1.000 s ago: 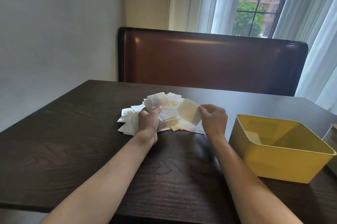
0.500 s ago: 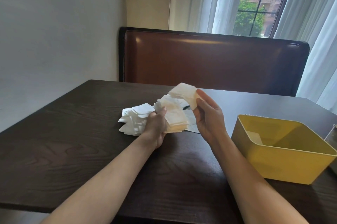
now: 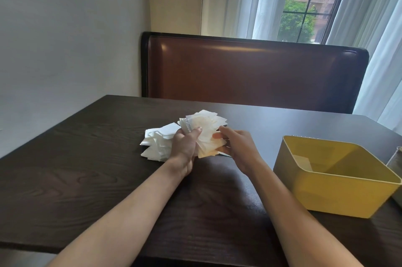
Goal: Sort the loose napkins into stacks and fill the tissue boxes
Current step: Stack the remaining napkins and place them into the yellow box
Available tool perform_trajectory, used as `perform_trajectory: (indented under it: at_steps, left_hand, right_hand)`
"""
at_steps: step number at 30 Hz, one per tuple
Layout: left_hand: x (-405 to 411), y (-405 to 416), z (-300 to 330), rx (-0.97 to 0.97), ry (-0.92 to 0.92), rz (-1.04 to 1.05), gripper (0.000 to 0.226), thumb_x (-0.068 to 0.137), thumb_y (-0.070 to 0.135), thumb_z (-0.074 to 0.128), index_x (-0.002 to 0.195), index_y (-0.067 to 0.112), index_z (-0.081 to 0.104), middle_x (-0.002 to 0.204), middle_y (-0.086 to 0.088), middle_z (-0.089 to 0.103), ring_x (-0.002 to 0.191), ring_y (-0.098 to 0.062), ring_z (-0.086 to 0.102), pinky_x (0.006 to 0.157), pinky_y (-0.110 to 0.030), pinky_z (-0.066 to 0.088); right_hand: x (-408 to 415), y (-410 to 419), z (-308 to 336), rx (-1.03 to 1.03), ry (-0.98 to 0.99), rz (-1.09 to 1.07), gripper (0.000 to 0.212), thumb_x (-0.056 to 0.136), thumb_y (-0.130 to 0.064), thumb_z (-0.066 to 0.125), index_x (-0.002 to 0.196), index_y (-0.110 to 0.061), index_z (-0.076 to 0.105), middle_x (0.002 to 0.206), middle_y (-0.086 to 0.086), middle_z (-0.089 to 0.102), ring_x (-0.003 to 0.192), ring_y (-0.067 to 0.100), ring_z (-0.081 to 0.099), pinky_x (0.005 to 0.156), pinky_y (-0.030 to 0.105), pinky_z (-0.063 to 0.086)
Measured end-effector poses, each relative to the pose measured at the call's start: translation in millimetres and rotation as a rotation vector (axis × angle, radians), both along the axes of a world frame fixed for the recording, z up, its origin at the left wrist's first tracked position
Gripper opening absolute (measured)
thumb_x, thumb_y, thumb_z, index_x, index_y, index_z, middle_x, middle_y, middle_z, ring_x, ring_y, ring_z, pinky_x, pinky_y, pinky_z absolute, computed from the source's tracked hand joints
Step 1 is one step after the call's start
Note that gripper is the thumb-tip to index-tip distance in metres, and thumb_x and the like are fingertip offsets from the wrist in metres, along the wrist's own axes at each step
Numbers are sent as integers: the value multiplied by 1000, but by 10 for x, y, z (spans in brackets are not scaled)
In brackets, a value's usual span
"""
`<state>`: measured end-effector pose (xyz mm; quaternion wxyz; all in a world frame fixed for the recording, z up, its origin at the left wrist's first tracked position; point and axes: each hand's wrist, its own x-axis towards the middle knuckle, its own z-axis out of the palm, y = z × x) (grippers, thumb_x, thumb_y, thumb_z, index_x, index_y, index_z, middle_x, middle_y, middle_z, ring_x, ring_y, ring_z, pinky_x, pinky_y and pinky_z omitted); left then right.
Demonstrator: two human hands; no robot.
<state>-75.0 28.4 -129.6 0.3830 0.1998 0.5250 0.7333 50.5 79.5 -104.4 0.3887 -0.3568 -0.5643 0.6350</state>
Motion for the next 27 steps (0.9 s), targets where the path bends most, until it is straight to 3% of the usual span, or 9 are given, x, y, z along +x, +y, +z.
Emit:
perform_trajectory:
  at_steps: [4,8,11,14,17,19,23,25,27]
  left_hand:
    - [-13,8,-18,20,15,6,26,94,13,68,117,2,65,108,-20,74,96,-36,73,87,-50,60]
    - [-11,8,-5,63,12,64,18,95,13,66,111,6,65,108,-18,73,99,-34,72,92,-52,58]
    - [-15,11,29,162,34,76,12,97,12,62,108,12,67,104,-11,73,98,-29,71,91,-48,58]
    - [8,-4,49,244,65,25,18,98,14,60,114,11,67,102,-8,74,96,-25,70,86,-43,58]
    - [11,-17,33,285,100,-20,22,93,18,66,114,11,68,102,-6,75,98,-23,70,88,-43,57]
    - [2,-37,41,324,88,-46,41,79,23,73,117,10,65,106,-6,73,101,-21,69,88,-39,57]
    - [-15,-64,67,295,75,-77,67,67,25,80,128,10,55,110,-7,69,99,-19,69,81,-35,57]
    - [-11,-64,59,240,139,-101,61,67,21,83,123,13,59,110,-11,71,98,-22,70,80,-36,57]
    - [11,-68,46,162,300,-100,39,77,8,81,110,18,64,104,-10,72,92,-21,69,76,-30,57]
  right_hand:
    - [5,-32,17,15,-63,69,24,97,-16,60,90,4,69,88,11,71,68,19,68,61,27,58]
    - [15,-39,17,139,-70,-6,15,93,-17,64,94,-6,74,90,5,71,71,15,65,60,24,56]
    - [15,-19,5,256,-127,22,28,91,-26,69,118,-19,65,109,0,69,96,16,67,78,28,58]
    - [-24,-50,-35,194,-110,190,29,92,-22,69,118,-10,65,109,12,71,104,27,69,89,43,58]
    - [-4,-56,-20,130,-19,181,22,89,-9,68,111,-3,66,107,20,69,97,32,70,84,43,59]
    - [34,-12,4,42,91,118,18,89,-5,65,107,-5,66,105,16,69,95,28,68,82,40,59]
    - [98,65,19,-6,198,15,29,92,-10,62,121,-9,60,115,12,63,107,28,60,85,40,59]
    - [114,62,1,27,159,-58,31,92,-11,61,123,-8,59,112,11,63,104,26,61,76,34,59]
    - [144,62,-44,93,70,-124,29,92,-10,60,121,-7,60,110,11,64,100,25,62,69,29,55]
